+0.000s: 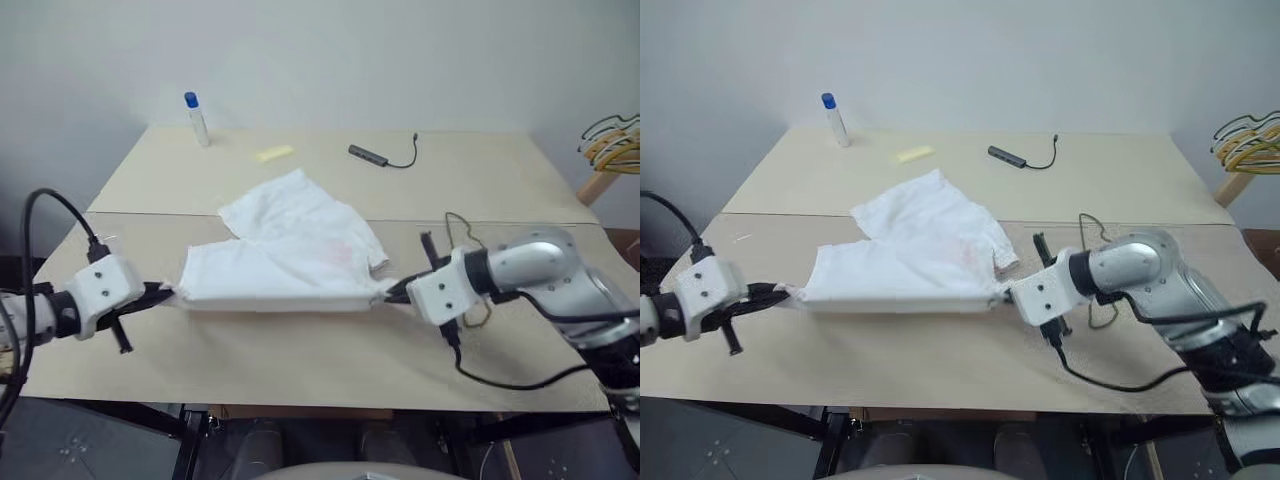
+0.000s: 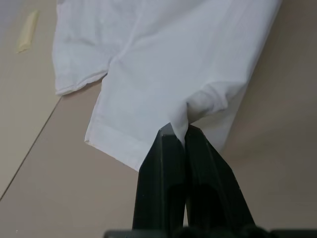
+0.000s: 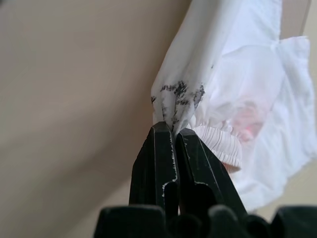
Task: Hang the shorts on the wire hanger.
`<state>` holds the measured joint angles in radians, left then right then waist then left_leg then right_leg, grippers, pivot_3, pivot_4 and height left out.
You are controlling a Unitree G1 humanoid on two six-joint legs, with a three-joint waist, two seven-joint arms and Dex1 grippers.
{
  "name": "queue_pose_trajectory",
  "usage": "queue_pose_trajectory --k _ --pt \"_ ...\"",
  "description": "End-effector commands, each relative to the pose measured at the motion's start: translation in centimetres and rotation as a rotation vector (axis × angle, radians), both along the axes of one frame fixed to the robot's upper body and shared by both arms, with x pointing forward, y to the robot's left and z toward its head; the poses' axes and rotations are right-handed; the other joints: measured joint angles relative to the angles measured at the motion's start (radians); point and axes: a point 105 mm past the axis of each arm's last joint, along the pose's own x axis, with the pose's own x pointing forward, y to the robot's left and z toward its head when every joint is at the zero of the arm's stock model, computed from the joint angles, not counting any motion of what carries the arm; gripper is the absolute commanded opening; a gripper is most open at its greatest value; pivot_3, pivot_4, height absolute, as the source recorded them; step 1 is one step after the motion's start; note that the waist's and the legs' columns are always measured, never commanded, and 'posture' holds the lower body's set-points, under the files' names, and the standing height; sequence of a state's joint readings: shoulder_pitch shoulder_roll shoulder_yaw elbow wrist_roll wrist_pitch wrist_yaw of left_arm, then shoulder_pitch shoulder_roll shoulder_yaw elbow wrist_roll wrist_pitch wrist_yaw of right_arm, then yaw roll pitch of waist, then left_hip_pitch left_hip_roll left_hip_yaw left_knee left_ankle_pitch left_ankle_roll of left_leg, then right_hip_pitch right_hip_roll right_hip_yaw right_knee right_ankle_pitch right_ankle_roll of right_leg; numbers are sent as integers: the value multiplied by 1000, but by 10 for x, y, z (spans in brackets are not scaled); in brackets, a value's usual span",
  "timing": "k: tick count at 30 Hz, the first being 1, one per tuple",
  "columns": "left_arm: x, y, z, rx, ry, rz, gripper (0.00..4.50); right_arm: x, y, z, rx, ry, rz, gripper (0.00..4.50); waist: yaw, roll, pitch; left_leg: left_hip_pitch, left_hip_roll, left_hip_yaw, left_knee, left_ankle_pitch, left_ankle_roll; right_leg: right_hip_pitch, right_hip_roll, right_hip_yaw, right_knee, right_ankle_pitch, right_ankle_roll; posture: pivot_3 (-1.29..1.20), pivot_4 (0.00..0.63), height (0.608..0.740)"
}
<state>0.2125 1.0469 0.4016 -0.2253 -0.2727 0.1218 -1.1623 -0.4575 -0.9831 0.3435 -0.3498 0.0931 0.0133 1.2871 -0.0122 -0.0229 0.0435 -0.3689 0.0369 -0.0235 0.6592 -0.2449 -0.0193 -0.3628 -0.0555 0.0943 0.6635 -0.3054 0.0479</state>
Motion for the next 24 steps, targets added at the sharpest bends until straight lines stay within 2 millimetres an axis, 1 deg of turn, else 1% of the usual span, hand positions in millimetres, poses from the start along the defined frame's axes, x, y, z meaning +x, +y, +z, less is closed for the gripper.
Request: queue_pose_trajectory --k 1,3,5,9,11,13,15,17,19,21,24 --pt "-10 7 8 45 47 -40 0 -13 -9 -9 -60 136 -27 7 0 0 0 0 0 0 0 0 0 0 0 0 0 0 0 47 0 740" --pt "-20 4 1 62 109 -90 0 -22 -15 -20 -106 234 -42 7 0 0 0 -1 0 0 0 0 0 -1 0 0 0 -1 0 45 0 740" --pt "-29 -3 -5 59 163 -137 0 -27 -16 -28 -118 320 -73 7 0 0 0 -3 0 0 0 0 0 -3 0 0 0 -1 0 45 0 740" --pt "-52 -24 -21 39 266 -255 0 -34 -21 -48 -168 455 -133 7 0 -1 0 -4 0 1 0 0 0 -4 0 0 0 -1 0 38 0 740" --pt "-58 -25 -29 59 294 -278 0 -36 -24 -54 -185 502 -158 7 0 -1 0 -4 0 1 0 0 0 -4 0 0 0 -1 0 36 0 740" --pt "-56 -21 -33 96 283 -263 0 -39 -20 -53 -154 530 -149 7 1 -1 1 -4 0 1 0 0 0 -5 1 0 0 -1 0 37 0 740" --pt "-51 -17 -36 132 254 -248 0 -37 -14 -50 -102 483 -131 7 1 -1 0 -4 1 0 0 0 0 -5 1 0 0 -1 0 36 0 740" --pt "-48 -16 -34 126 223 -251 0 -32 -13 -51 -100 382 -94 7 1 -1 0 -4 0 0 0 0 0 -4 1 0 0 -1 0 35 0 740" --pt "-44 -17 -32 109 202 -247 0 -28 -16 -54 -117 316 -70 7 0 -1 1 -4 0 1 0 0 0 -4 1 0 0 -1 0 34 0 740" --pt "-43 -18 -30 83 199 -254 494 -28 -20 -54 -132 274 -43 534 0 -1 1 -4 0 1 0 0 0 -5 1 0 0 -1 0 30 0 740" --pt "-46 -20 -25 51 201 -276 1265 -36 -22 -45 -112 290 3 1392 0 -1 1 -5 0 1 0 0 0 -5 1 0 0 -1 0 27 0 740"
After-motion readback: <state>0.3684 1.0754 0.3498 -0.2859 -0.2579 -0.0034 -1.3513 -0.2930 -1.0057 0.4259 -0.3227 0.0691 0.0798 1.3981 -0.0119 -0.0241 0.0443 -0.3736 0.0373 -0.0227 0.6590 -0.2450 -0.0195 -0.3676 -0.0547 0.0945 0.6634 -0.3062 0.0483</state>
